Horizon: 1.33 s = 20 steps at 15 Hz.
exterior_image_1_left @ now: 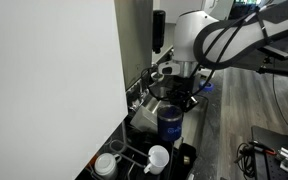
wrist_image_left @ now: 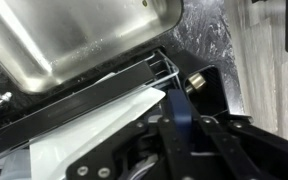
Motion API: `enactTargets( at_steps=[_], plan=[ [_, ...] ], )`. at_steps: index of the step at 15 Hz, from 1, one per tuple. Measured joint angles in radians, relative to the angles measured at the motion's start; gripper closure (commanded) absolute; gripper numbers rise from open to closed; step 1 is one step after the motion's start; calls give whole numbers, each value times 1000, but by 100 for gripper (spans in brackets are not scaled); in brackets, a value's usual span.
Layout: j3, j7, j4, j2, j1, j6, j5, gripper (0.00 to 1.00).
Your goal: Pick the cups from the sink and put them in the rack
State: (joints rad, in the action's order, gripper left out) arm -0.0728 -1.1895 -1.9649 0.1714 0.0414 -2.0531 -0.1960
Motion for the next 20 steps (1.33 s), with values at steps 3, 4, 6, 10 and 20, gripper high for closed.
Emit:
enactTargets(
  at_steps=[3,4,6,10,20],
  plan=[
    [-2,0,0,3,0,2,0,84],
    [-2,0,0,4,0,2,0,84],
    [-2,0,0,3,0,2,0,84],
    [-2,0,0,3,0,2,0,84],
    [-14,-1,-1,14,3,2,5,96]
  ],
)
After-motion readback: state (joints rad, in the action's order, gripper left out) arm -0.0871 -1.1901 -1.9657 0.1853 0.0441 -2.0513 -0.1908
